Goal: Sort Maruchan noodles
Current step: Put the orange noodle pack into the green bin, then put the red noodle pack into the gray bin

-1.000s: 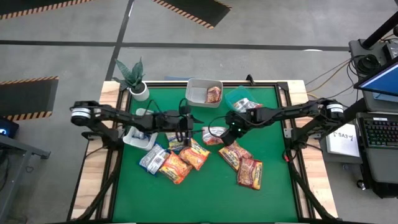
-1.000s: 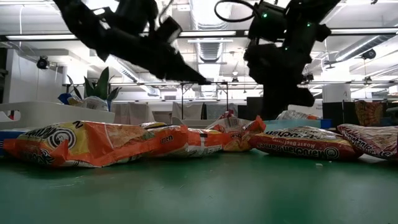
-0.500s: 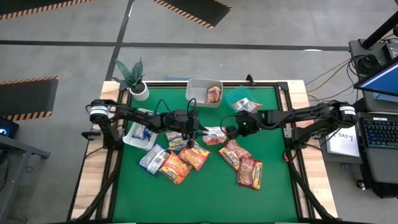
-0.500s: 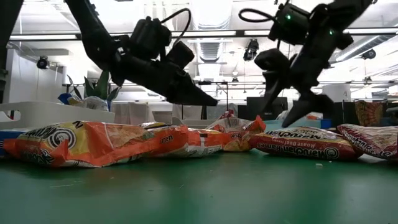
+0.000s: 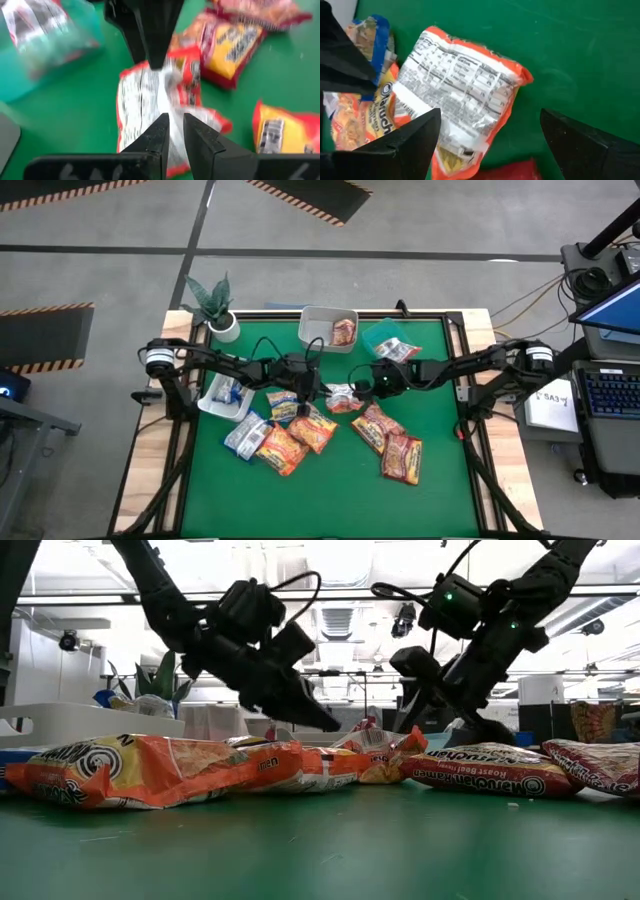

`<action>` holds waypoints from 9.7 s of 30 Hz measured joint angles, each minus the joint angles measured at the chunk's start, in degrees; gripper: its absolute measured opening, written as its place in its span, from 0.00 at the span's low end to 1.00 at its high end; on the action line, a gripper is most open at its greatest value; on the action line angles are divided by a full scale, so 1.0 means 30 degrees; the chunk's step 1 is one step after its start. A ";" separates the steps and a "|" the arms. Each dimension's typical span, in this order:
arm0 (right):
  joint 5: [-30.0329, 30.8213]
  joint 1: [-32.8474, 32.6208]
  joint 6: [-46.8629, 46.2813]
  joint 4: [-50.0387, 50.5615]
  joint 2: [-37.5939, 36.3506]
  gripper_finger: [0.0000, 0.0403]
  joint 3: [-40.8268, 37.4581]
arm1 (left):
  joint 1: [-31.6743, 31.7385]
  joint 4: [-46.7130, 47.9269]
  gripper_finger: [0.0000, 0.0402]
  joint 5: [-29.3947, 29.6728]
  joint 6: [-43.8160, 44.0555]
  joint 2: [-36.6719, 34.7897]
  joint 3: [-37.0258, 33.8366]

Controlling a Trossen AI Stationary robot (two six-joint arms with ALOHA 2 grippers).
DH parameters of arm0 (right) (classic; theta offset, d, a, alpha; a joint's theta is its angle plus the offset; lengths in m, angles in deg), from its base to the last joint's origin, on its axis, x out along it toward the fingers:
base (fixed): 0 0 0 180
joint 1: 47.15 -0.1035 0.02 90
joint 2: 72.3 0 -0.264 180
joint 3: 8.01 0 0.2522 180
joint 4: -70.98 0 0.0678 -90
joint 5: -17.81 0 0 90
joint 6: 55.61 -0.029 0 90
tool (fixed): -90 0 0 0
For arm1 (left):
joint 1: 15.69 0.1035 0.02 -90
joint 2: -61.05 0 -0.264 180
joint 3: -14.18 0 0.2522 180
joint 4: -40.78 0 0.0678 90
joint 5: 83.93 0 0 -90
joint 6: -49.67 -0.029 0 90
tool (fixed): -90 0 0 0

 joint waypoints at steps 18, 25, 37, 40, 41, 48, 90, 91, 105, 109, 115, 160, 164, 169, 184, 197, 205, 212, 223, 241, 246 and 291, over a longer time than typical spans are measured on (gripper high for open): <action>-0.1020 0.0000 0.0157 -0.7188 0.3450 0.81 -0.0021 | 0.0071 -0.0992 0.10 -0.0031 0.0851 0.2768 0.0025; -0.1742 -0.0018 0.1267 -0.9373 0.4646 0.79 -0.0041 | 0.0083 -0.1169 0.10 -0.0038 0.1017 0.2755 -0.0020; -0.2004 -0.0044 0.2733 -0.8981 0.4343 0.33 -0.0034 | 0.0090 -0.1296 0.10 0.0119 0.1078 0.2494 -0.0051; -0.2038 -0.0034 0.3295 -0.8714 0.3703 0.25 -0.0034 | 0.0158 -0.1195 0.10 0.0247 0.0901 0.1886 -0.0234; -0.2002 -0.0015 0.3468 -0.8601 0.3507 0.22 -0.0026 | 0.0210 -0.1170 0.10 0.0253 0.0798 0.1602 -0.0286; -0.1075 -0.0015 0.4625 -0.8325 0.2035 0.11 0.0009 | 0.0737 -0.0306 0.10 0.0227 -0.0120 -0.0731 -0.0639; 0.5518 0.5785 1.4916 2.2544 0.2194 0.10 1.3368 | 0.3084 0.2908 0.10 0.0144 -0.3945 -1.0150 -0.0982; 0.5518 0.5785 1.4980 2.2563 0.2570 0.10 1.3397 | 0.3084 0.2980 0.10 0.0144 -0.3945 -1.0150 -0.0982; 0.5707 0.5551 1.5676 2.1507 0.5813 0.10 1.3503 | 0.3084 0.3294 0.10 0.0144 -0.3867 -1.0145 -0.0982; 0.5640 0.5445 1.5595 2.1066 0.6000 0.10 1.3470 | 0.3084 0.3417 0.10 0.0144 -0.3814 -1.0142 -0.0982; 0.5555 0.5442 1.5286 2.0970 0.6000 0.14 1.3437 | 0.3084 0.3573 0.10 0.0144 -0.3805 -1.0142 -0.0982; 0.0397 -0.3144 1.1203 0.9160 -0.3169 0.29 0.5718 | 0.3077 0.4982 0.10 0.0144 -0.1417 -1.0142 -0.0982; -0.1650 -0.4078 0.9606 0.9494 -0.2206 0.23 0.5844 | 0.3077 0.4986 0.10 0.0144 -0.1386 -1.0142 -0.0982; -0.2660 -0.5171 0.8783 1.2082 -0.0242 0.15 0.6840 | 0.3077 0.5011 0.10 0.0144 -0.1337 -1.0142 -0.0982; -0.0039 -0.4646 1.0711 1.1966 0.5282 0.03 0.8938 | 0.3077 0.4816 0.10 0.0141 -0.1482 -1.0137 -0.0982; 0.7461 -0.2047 0.9231 1.1436 0.4440 0.03 1.0102 | 0.3077 0.4786 0.10 0.0130 -0.1431 -1.0135 -0.0982; 0.3682 -0.2334 1.0776 1.3444 0.2435 0.03 1.0238 | 0.3077 0.4800 0.10 0.0122 -0.1308 -1.0135 -0.0982; 0.2516 -0.3271 1.2207 1.2001 0.2386 0.03 0.9059 | 0.3077 0.4793 0.10 0.0100 -0.0992 -1.0135 -0.0982; 0.2432 -0.2855 1.3112 0.7129 0.5345 0.03 0.7687 | 0.3080 0.4800 0.10 0.0093 -0.0845 -1.0135 -0.0982; 0.6727 -0.0874 1.1646 0.6194 0.5404 0.03 0.8461 | 0.3077 0.4800 0.10 0.0086 -0.0827 -1.0135 -0.0982; 0.6494 -0.0940 1.1781 0.6472 0.3947 0.03 0.8512 | 0.3077 0.4807 0.10 0.0088 -0.0790 -1.0135 -0.0982; 0.6861 -0.1515 1.1449 0.6264 0.3953 0.03 0.8432 | 0.3084 0.4975 0.10 0.0093 -0.0783 -1.0135 -0.0982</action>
